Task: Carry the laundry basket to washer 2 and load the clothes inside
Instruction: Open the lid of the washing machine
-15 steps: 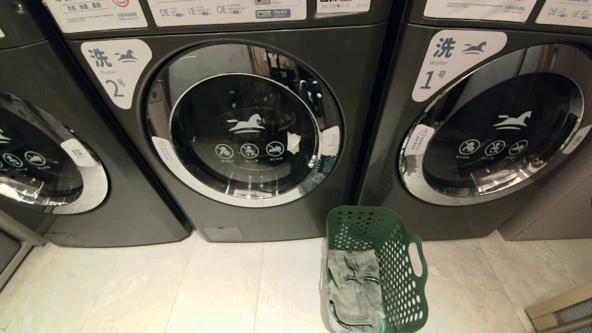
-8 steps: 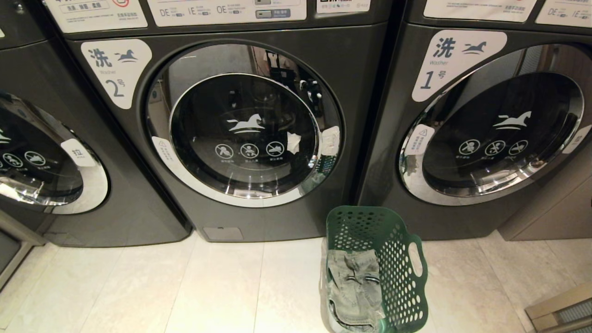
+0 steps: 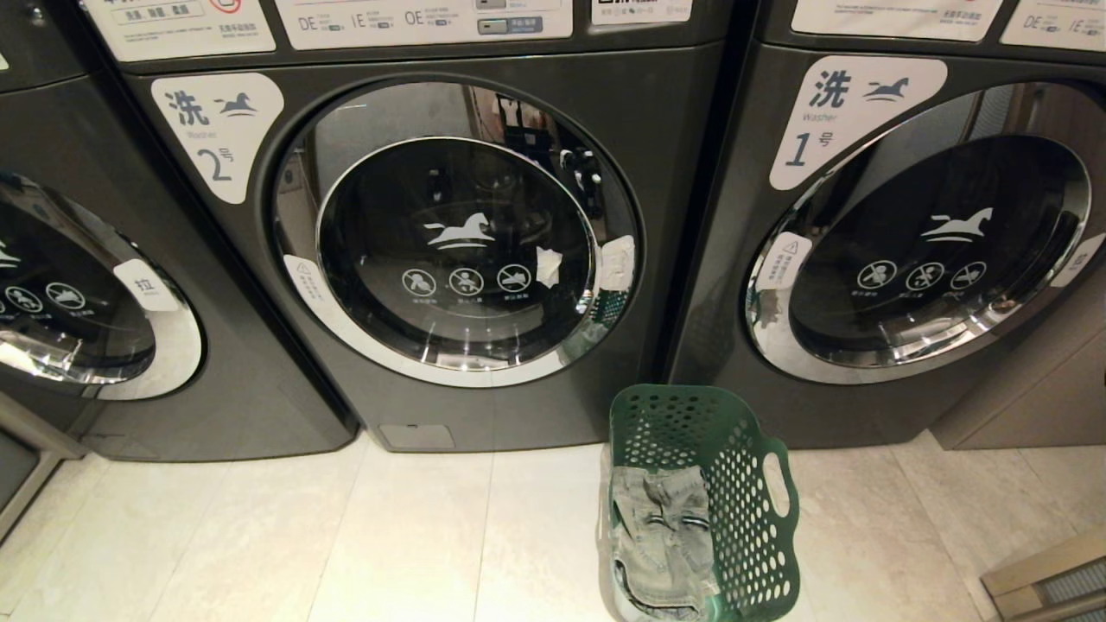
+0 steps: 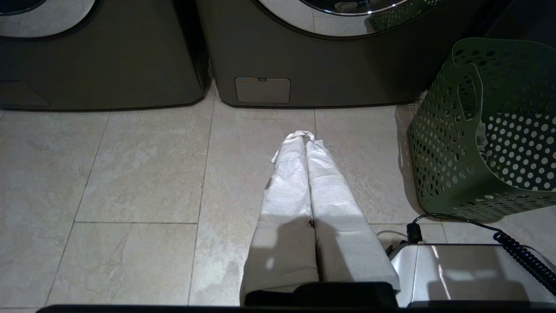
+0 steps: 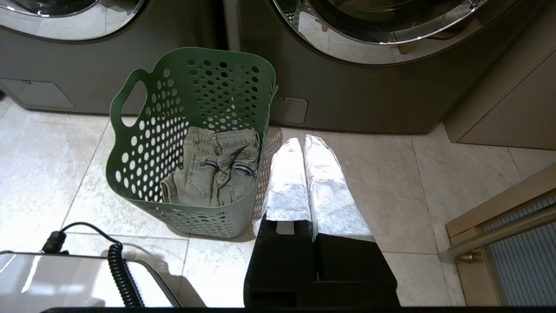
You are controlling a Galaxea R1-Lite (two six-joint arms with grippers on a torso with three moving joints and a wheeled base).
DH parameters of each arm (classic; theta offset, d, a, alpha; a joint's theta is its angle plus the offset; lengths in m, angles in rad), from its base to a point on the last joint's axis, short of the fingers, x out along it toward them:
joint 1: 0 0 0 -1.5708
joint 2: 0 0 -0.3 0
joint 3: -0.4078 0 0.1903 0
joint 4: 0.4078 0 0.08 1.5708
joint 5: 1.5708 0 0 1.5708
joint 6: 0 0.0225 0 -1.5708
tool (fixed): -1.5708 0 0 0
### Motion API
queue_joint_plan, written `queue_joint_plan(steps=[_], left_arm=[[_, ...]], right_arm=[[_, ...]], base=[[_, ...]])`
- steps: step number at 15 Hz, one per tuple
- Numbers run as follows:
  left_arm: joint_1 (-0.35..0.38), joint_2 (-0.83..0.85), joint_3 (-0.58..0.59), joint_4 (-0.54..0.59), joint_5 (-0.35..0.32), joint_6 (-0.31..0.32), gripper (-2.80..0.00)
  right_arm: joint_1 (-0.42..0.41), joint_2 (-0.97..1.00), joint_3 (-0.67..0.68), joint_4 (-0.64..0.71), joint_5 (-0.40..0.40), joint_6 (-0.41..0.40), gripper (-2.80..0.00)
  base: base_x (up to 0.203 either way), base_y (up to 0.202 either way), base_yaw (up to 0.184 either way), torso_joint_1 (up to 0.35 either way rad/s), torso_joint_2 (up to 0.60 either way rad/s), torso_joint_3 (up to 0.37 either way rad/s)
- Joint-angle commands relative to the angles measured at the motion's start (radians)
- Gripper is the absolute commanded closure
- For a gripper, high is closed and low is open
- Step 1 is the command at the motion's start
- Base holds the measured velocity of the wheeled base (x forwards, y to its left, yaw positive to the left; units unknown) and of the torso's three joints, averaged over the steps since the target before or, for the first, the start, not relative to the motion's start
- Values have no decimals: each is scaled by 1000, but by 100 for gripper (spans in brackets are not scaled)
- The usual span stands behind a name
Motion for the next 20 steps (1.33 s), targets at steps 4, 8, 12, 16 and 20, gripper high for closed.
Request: queue_joint_plan(steps=[4, 8, 12, 16, 20], left_arm=[[0, 2, 0, 1, 0, -1, 0], [0, 2, 0, 1, 0, -2, 0], [0, 2, 0, 1, 0, -2, 0], [0, 2, 0, 1, 0, -4, 0], [0, 2, 0, 1, 0, -4, 0]], right_arm=[[1, 0, -1, 0, 1, 0, 0], [1, 1, -1, 0, 1, 0, 0], [0, 0, -1, 0, 1, 0, 0], [1, 1, -1, 0, 1, 0, 0], [-1, 0, -1, 0, 1, 0, 0]], base=[[0, 0, 0, 2, 0, 102], [0, 0, 0, 1, 2, 191], [0, 0, 0, 1, 3, 140], [0, 0, 0, 0, 1, 7], [0, 0, 0, 0, 0, 0]])
